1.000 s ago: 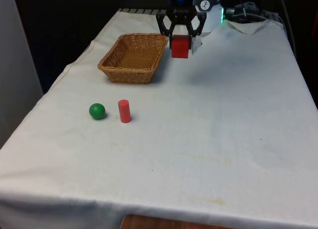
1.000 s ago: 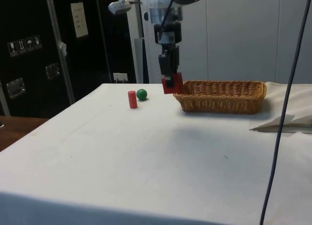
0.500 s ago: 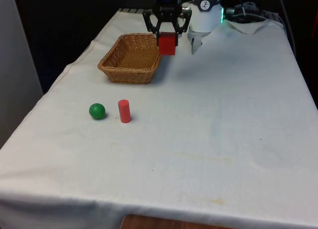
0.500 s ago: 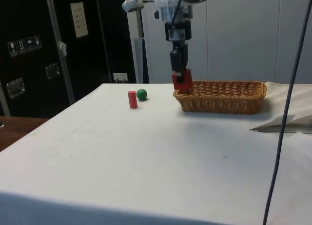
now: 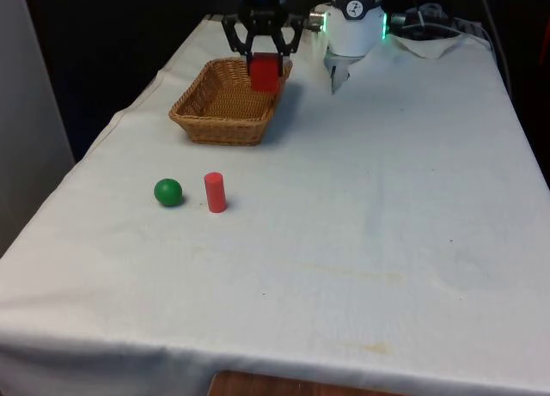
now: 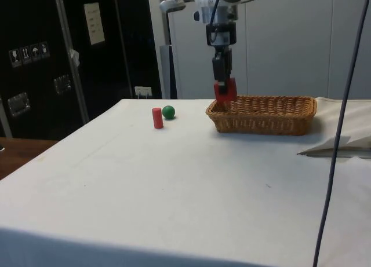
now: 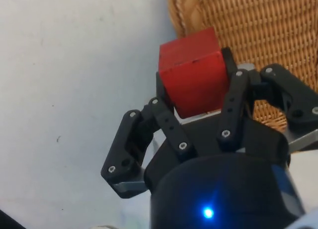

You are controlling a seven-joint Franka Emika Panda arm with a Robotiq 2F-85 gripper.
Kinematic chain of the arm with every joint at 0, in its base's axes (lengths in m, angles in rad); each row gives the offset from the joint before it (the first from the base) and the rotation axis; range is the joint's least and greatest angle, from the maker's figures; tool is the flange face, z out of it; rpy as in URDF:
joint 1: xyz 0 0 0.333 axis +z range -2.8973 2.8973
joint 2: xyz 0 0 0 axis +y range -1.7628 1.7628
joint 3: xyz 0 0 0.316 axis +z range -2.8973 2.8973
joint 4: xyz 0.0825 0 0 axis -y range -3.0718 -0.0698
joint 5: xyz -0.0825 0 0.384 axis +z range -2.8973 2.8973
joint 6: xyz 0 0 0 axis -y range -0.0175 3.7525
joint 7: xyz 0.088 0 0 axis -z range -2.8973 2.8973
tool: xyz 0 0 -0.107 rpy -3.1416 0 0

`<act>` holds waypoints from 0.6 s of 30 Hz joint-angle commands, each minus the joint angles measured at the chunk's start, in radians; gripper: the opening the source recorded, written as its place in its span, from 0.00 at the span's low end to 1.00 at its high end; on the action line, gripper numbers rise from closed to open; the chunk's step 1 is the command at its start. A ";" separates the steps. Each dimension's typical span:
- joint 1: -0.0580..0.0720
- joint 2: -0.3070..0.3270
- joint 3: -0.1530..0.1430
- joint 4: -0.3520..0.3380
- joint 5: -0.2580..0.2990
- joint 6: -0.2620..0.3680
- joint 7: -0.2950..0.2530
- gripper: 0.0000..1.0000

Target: Pick up the object to the left of the cylinder and place it into the basket.

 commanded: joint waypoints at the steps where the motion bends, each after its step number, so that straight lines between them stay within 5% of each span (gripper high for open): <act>1: -0.006 0.000 -0.010 -0.003 -0.014 0.009 -0.005 0.00; 18: -0.013 0.021 -0.107 -0.032 0.004 0.070 -0.147 0.00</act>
